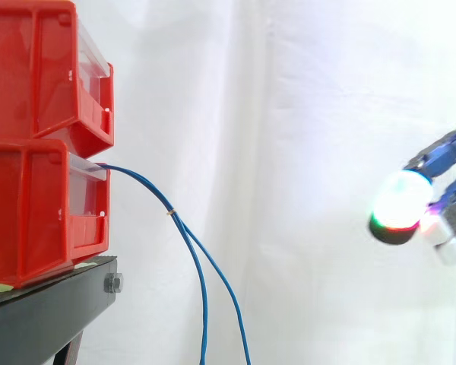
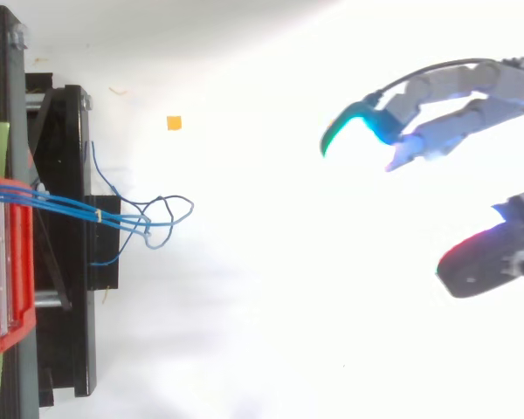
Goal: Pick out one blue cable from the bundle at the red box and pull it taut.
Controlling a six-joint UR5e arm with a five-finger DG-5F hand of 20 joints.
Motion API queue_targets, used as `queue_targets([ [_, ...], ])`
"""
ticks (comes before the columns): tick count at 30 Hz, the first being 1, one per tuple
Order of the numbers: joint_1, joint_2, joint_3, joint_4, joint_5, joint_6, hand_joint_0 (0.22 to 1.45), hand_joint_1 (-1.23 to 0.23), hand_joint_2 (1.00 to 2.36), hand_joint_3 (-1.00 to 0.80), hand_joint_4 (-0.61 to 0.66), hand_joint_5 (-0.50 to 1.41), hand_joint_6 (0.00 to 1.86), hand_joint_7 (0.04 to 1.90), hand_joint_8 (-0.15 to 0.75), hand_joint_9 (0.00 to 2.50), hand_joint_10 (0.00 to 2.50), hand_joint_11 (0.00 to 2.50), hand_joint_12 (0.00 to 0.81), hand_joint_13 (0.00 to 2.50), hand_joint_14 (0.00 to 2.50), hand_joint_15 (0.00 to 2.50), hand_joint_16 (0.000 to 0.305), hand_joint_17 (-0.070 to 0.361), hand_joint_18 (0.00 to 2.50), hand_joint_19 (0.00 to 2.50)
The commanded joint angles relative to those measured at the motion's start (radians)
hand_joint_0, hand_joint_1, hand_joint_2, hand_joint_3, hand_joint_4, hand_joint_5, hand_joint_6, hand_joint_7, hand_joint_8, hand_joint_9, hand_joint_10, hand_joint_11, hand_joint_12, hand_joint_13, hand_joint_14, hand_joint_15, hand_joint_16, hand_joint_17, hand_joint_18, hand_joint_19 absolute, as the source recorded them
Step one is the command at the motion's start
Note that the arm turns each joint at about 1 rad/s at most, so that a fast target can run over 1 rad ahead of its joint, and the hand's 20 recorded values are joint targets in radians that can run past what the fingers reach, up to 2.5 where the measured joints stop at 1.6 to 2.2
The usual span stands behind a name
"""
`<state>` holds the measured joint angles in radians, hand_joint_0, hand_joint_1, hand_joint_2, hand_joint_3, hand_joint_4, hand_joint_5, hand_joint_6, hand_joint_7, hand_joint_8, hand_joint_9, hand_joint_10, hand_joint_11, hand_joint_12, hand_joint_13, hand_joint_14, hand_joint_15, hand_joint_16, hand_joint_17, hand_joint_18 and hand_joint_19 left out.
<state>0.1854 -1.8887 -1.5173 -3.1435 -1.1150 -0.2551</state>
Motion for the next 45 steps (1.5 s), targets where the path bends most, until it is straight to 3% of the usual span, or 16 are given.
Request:
queue_targets([
  [1, 0.0, -0.027, 0.0, 0.181, 0.035, -0.021, 0.54, -0.72, 1.0, -0.5, 0.18, -0.2, 0.5, 0.7, 0.259, 0.7, 0.01, 0.17, 0.356, 0.65, 0.01, 0.31, 0.049, 0.111, 0.59, 0.59],
  [2, 0.0, -0.032, 0.0, 0.2, 0.046, -0.03, 0.54, -0.72, 1.0, -0.5, 0.18, -0.2, 0.5, 0.7, 0.259, 0.7, 0.01, 0.18, 0.356, 0.65, 0.01, 0.31, 0.049, 0.111, 0.59, 0.59],
  [3, 0.003, -0.046, 0.0, 0.287, 0.104, -0.112, 0.54, -0.72, 1.0, -0.5, 0.18, -0.2, 0.5, 0.7, 0.26, 0.7, 0.01, 0.18, 0.356, 0.65, 0.01, 0.31, 0.049, 0.111, 0.59, 0.59],
  [4, 0.005, -0.055, 0.0, 0.303, 0.115, -0.135, 0.54, -0.71, 1.0, -0.5, 0.18, -0.2, 0.5, 0.7, 0.259, 0.7, 0.01, 0.18, 0.356, 0.65, 0.01, 0.32, 0.049, 0.111, 0.59, 0.59],
  [9, 0.009, -0.095, 0.0, 0.344, 0.124, -0.155, 0.54, -0.69, 1.0, -0.5, 0.19, -0.2, 0.5, 0.7, 0.261, 0.71, 0.01, 0.18, 0.357, 0.66, 0.01, 0.32, 0.049, 0.11, 0.6, 0.6],
  [15, 0.014, -0.159, 0.006, 0.45, 0.144, -0.158, 0.53, -0.68, 1.0, -0.5, 0.19, -0.19, 0.5, 0.71, 0.265, 0.72, 0.01, 0.18, 0.358, 0.66, 0.01, 0.33, 0.049, 0.111, 0.6, 0.6],
  [17, 0.014, -0.167, 0.009, 0.456, 0.146, -0.158, 0.53, -0.68, 1.0, -0.5, 0.19, -0.19, 0.5, 0.71, 0.265, 0.72, 0.01, 0.19, 0.36, 0.66, 0.01, 0.33, 0.049, 0.111, 0.6, 0.6],
  [22, 0.014, -0.228, 0.068, 0.464, 0.146, -0.155, 0.53, -0.68, 1.0, -0.5, 0.19, -0.19, 0.5, 0.71, 0.265, 0.72, 0.01, 0.19, 0.364, 0.65, 0.01, 0.32, 0.049, 0.11, 0.59, 0.59],
  [25, 0.014, -0.253, 0.083, 0.47, 0.144, -0.155, 0.53, -0.68, 1.0, -0.5, 0.19, -0.19, 0.5, 0.72, 0.262, 0.72, 0.01, 0.19, 0.366, 0.63, 0.01, 0.32, 0.049, 0.11, 0.58, 0.59],
  [29, 0.014, -0.31, 0.112, 0.49, 0.142, -0.138, 0.53, -0.69, 1.0, -0.5, 0.19, -0.19, 0.5, 0.74, 0.262, 0.72, 0.01, 0.2, 0.369, 0.61, 0.01, 0.33, 0.049, 0.111, 0.57, 0.6],
  [32, 0.014, -0.351, 0.155, 0.517, 0.135, -0.11, 0.53, -0.69, 1.0, -0.5, 0.19, -0.19, 0.5, 0.75, 0.261, 0.72, 0.01, 0.21, 0.368, 0.61, 0.01, 0.33, 0.049, 0.111, 0.57, 0.6],
  [40, 0.019, -0.354, 0.169, 0.539, 0.13, -0.132, 0.53, -0.67, 1.0, -0.5, 0.2, -0.18, 0.5, 0.77, 0.264, 0.73, 0.01, 0.22, 0.368, 0.62, 0.01, 0.34, 0.049, 0.111, 0.57, 0.61],
  [44, 0.014, -0.402, 0.189, 0.576, 0.129, -0.115, 0.53, -0.67, 1.0, -0.5, 0.2, -0.17, 0.5, 0.79, 0.266, 0.76, 0.01, 0.24, 0.367, 0.64, 0.01, 0.35, 0.05, 0.111, 0.59, 0.63],
  [45, 0.014, -0.437, 0.201, 0.591, 0.119, -0.084, 0.53, -0.67, 1.0, -0.5, 0.2, -0.17, 0.5, 0.79, 0.265, 0.76, 0.01, 0.25, 0.367, 0.64, 0.01, 0.35, 0.05, 0.112, 0.59, 0.63],
])
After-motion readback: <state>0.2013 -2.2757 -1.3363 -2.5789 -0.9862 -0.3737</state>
